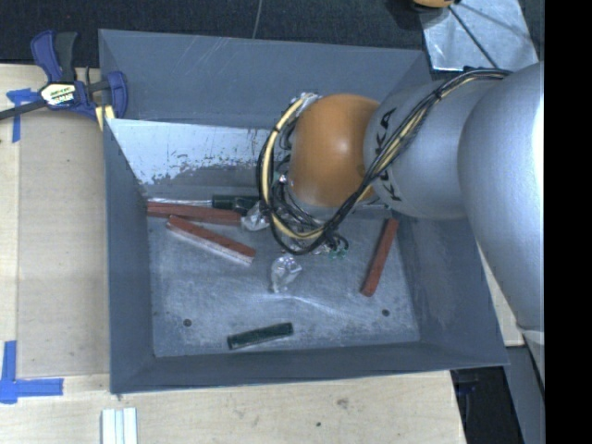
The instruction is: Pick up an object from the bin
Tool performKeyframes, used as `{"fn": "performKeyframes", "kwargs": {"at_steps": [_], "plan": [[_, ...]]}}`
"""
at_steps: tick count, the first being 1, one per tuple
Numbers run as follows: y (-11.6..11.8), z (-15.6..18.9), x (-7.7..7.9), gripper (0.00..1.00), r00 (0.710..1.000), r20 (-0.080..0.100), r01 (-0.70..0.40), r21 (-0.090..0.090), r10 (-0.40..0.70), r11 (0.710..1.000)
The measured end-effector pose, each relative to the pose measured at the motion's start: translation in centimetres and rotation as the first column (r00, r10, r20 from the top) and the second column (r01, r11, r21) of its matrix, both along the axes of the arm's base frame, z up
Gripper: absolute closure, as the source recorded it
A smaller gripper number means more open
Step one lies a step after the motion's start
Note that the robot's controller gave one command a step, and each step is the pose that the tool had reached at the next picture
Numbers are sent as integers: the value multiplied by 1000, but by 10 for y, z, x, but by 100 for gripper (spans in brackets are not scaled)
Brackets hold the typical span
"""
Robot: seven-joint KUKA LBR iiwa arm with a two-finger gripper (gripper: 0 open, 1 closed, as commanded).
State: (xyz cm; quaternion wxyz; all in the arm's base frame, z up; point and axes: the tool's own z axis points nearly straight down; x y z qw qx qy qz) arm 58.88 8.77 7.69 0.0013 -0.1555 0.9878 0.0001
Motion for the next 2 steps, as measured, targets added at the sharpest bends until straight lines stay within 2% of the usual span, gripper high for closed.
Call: {"fn": "performKeyframes", "kwargs": {"at_steps": [1,2], "plan": [[50,1,5,100,968,21,250,9,-250,968],[50,1,5,100,968,21,249,9,-249,968]]}}
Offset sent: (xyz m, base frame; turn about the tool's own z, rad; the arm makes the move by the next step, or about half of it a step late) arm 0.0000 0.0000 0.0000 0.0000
